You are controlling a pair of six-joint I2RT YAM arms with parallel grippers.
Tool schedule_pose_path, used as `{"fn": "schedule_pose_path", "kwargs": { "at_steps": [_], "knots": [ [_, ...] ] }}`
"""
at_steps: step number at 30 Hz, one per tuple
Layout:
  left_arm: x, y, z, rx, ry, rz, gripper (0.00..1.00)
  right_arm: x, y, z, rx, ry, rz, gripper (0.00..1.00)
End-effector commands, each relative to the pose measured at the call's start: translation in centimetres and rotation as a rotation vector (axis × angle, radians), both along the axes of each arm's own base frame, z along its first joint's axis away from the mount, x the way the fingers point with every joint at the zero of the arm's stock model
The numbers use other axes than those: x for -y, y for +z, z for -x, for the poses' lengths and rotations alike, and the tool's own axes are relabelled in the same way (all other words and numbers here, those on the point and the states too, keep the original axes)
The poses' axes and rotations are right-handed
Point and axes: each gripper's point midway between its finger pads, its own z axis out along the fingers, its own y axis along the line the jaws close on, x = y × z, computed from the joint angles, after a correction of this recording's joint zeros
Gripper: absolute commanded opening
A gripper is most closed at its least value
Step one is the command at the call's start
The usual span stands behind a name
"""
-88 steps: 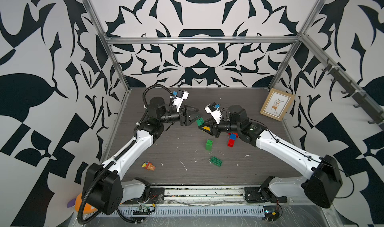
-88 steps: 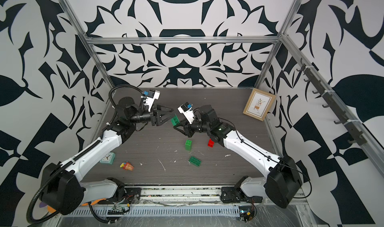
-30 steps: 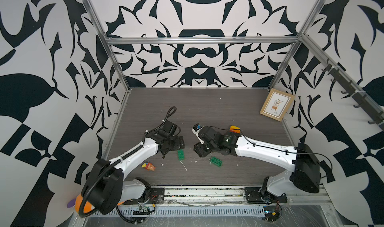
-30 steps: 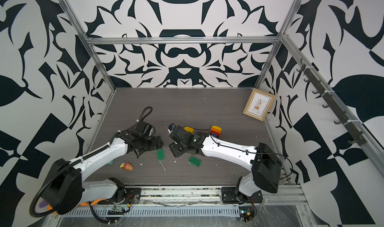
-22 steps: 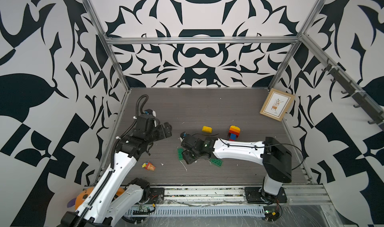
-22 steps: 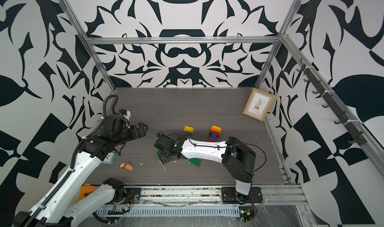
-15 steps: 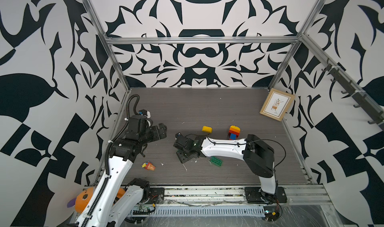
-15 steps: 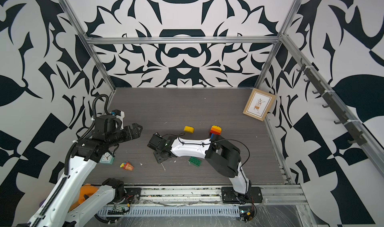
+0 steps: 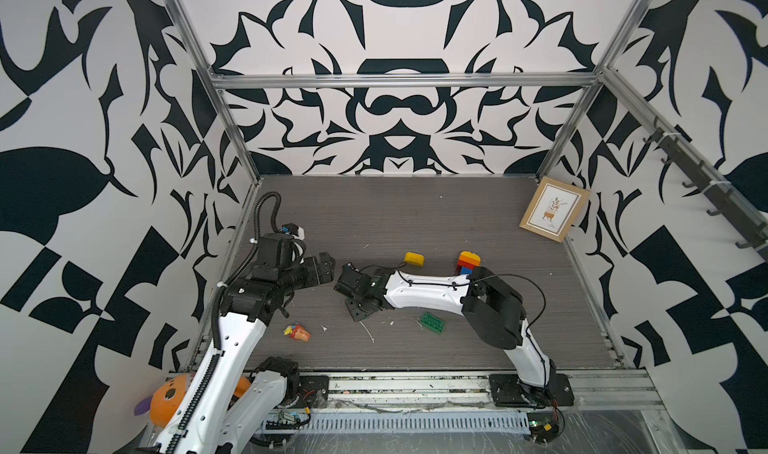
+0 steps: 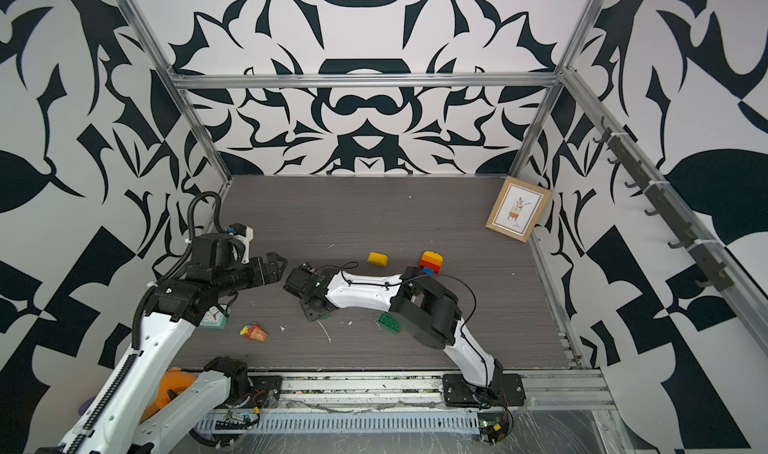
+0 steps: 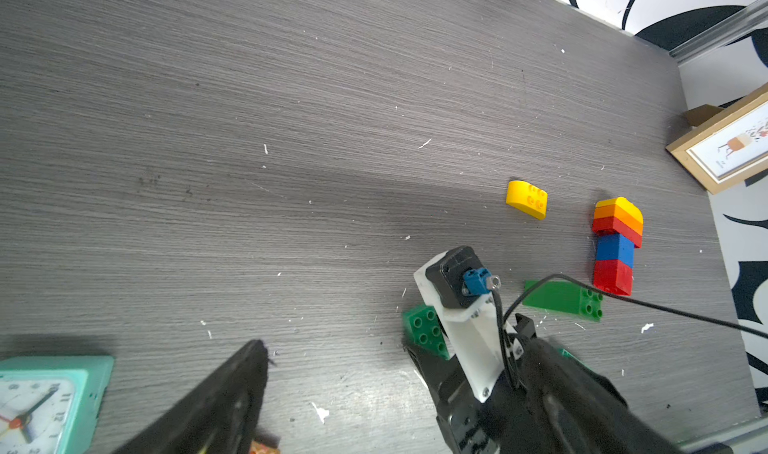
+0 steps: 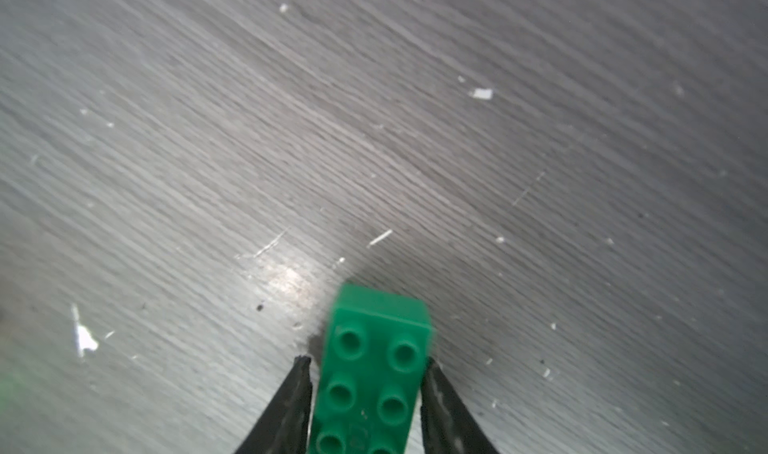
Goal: Assemble an ice cream with lego
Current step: Pick up the lego brick from the center of the board.
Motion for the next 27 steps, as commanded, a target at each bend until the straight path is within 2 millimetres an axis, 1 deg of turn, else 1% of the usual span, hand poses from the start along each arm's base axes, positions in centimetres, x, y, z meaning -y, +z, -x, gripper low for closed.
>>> {"fn": "schedule_pose_path", "kwargs": {
  "at_steps": [1, 5, 7, 8, 11, 12, 13, 15, 17, 19, 22, 23, 24, 27],
  "knots": [
    [0.0, -0.3, 0.6, -0.011, -0.016, 0.003, 0.99, 0.4, 2.5, -0.9, 0.074, -0.014, 0.02, 0.33],
    [0.3, -0.5, 0.7, -0.027, -0.021, 0.013, 0.99, 0.3, 2.9, -0.9, 0.076, 0.027, 0.027, 0.31],
    [0.6, -0.6, 0.7, -0.029, -0.02, 0.043, 0.99, 0.9, 3.8, -1.0, 0.096, 0.053, 0.053, 0.3],
    [1.0, -0.8, 0.7, -0.03, -0.028, 0.064, 0.99, 1.4, 4.7, -1.2, 0.111, 0.058, 0.059, 0.3],
    [3.1, -1.3, 0.4, -0.024, -0.096, 0.17, 0.99, 3.4, 8.7, -1.6, 0.167, 0.097, 0.036, 0.29],
    [4.1, -1.5, 0.2, -0.017, -0.13, 0.221, 0.99, 4.1, 10.1, -1.6, 0.171, 0.123, 0.009, 0.29],
    [5.1, -1.6, 0.0, -0.006, -0.169, 0.27, 0.99, 5.3, 11.2, -1.6, 0.172, 0.146, -0.005, 0.29],
    [6.1, -2.2, -0.4, 0.014, -0.198, 0.319, 0.99, 7.5, 12.7, -1.3, 0.142, 0.181, -0.036, 0.29],
    [7.0, -3.0, -0.7, 0.046, -0.23, 0.333, 0.99, 10.6, 13.9, -2.1, 0.149, 0.175, -0.038, 0.28],
    [7.6, -3.6, -1.0, 0.082, -0.247, 0.329, 0.99, 13.8, 14.7, -3.0, 0.142, 0.139, -0.027, 0.28],
    [8.0, -4.5, -1.4, 0.105, -0.244, 0.304, 0.99, 18.1, 15.1, -5.4, 0.109, -0.057, -0.008, 0.28],
    [8.3, -4.9, -1.5, 0.105, -0.25, 0.302, 0.99, 18.6, 14.9, -5.6, 0.096, -0.091, -0.004, 0.27],
    [8.7, -5.1, -1.7, 0.113, -0.273, 0.303, 0.99, 18.4, 14.6, -5.5, 0.082, -0.081, -0.009, 0.27],
    [10.2, -6.0, -1.9, 0.132, -0.347, 0.292, 0.99, 16.7, 13.7, -4.4, 0.037, -0.001, -0.052, 0.26]
  ]
}}
